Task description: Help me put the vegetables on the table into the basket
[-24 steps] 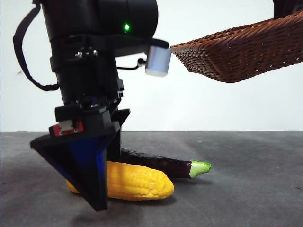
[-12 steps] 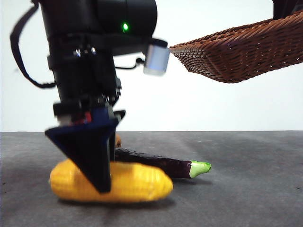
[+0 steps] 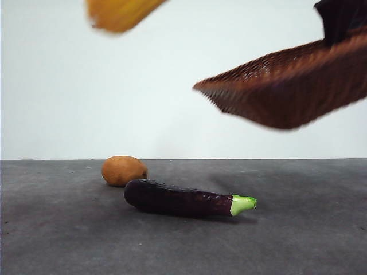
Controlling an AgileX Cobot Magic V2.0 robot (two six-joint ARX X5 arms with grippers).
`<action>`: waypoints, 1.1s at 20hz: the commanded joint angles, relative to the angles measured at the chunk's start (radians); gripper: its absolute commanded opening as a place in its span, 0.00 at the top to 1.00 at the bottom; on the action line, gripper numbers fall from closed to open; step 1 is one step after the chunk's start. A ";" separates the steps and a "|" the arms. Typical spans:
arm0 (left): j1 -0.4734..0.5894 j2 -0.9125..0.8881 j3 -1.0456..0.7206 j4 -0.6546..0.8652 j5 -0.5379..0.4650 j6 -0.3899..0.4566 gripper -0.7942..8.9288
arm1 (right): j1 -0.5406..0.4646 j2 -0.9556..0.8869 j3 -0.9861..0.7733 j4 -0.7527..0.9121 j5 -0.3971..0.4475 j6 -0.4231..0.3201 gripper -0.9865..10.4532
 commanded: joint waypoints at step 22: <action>0.187 0.286 0.037 0.402 -0.153 -0.706 0.43 | 0.299 -0.006 -0.078 0.116 0.072 0.166 0.92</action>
